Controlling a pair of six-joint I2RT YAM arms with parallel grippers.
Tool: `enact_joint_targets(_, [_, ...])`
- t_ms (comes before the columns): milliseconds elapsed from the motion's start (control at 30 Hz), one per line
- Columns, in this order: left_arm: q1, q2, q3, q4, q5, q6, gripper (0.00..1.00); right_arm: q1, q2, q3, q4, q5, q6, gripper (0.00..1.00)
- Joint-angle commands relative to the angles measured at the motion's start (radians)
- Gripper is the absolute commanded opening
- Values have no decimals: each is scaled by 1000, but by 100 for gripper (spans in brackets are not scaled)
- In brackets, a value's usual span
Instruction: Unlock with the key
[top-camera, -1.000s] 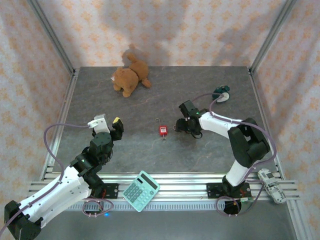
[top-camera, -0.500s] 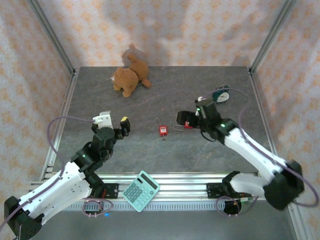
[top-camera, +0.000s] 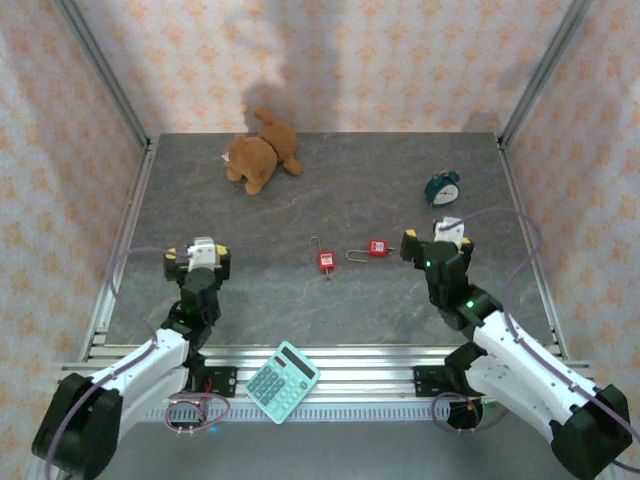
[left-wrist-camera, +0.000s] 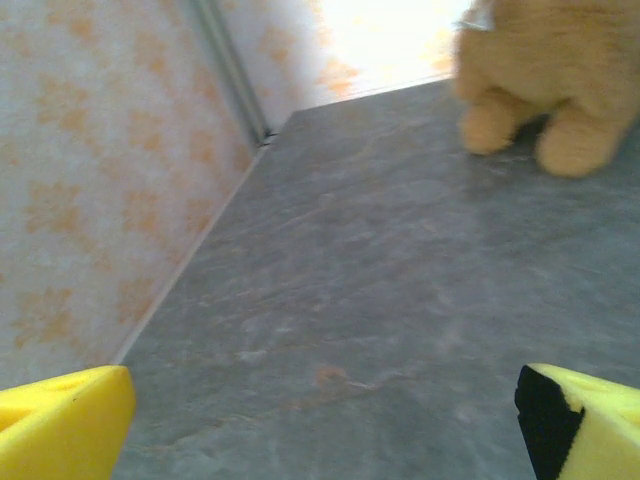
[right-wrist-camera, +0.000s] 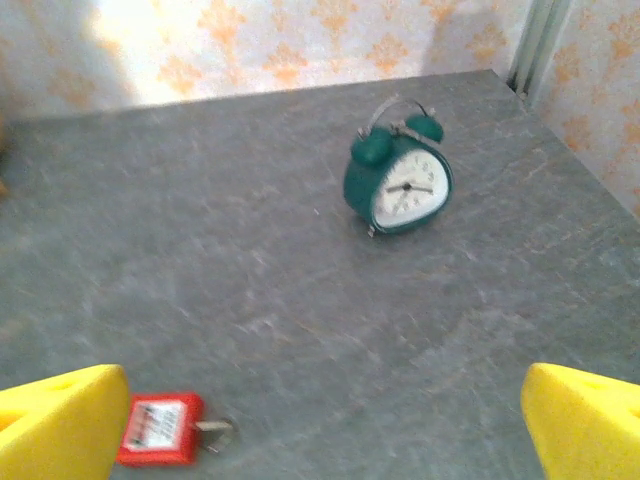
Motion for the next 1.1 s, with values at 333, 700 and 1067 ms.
enact_joint_targets(333, [133, 666, 100, 685, 226, -85, 100, -159, 47, -237, 583, -86, -322, 99])
enact_joint_targets(700, [206, 690, 248, 416, 360, -126, 100, -347, 304, -271, 819, -215, -238, 99])
enact_joint_targets(1067, [222, 696, 281, 356, 296, -167, 100, -394, 484, -212, 891, -243, -263, 99])
